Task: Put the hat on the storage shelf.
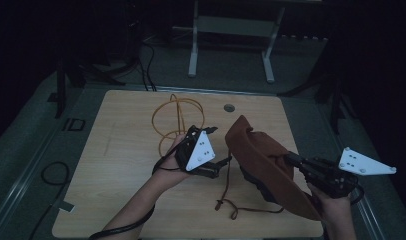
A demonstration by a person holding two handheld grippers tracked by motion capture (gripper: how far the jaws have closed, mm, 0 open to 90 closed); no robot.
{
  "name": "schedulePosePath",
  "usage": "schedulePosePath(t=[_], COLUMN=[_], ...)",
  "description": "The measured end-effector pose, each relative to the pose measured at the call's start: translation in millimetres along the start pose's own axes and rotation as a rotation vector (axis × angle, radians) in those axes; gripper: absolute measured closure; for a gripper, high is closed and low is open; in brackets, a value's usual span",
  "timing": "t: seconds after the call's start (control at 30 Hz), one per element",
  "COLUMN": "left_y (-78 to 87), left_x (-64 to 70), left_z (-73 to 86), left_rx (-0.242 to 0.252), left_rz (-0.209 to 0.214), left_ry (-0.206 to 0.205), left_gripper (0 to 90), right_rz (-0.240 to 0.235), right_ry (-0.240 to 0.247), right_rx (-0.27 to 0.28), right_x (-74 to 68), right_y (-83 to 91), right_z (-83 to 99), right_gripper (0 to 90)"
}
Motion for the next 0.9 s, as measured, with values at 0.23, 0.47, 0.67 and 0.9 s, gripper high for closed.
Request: schedulePosePath(t=[0.23, 0.47, 0.67, 0.9], left_y=[31.0, 62.4, 84.6, 105.4], left_x=[-0.9, -2.1, -7.8, -3.7], left_z=[13.7, 53.3, 95.0, 142.1], left_rx=[-0.042, -0.191, -0.222, -0.264], left_rz=[-0.005, -0.046, -0.086, -0.094], left_ry=[0.051, 0.145, 0.299, 0.448], left_gripper=[8.9, 2.6, 2.6, 2.6], right_rz=[0.129, 0.232, 0.304, 0.338], right_ry=[0.017, 0.046, 0.096, 0.137], right_rx=[0.002, 0.010, 0.017, 0.012], right_x=[7.8, 15.7, 20.3, 29.2], right_y=[3.4, 0.0, -13.1, -43.7], right_z=[-11.9, -29.1, -50.8, -79.5], right_gripper=[90.0, 90.0, 90.0, 90.0])
Point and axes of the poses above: each handheld gripper's, and its own axes: y roughly backward along the jaws, z roughly out of its underside, x roughly to its right, the point moved 1 cm from there along -y, roughly forward along the jaws, and after that the axes turned 5 degrees about y, right-handed, at the moved point
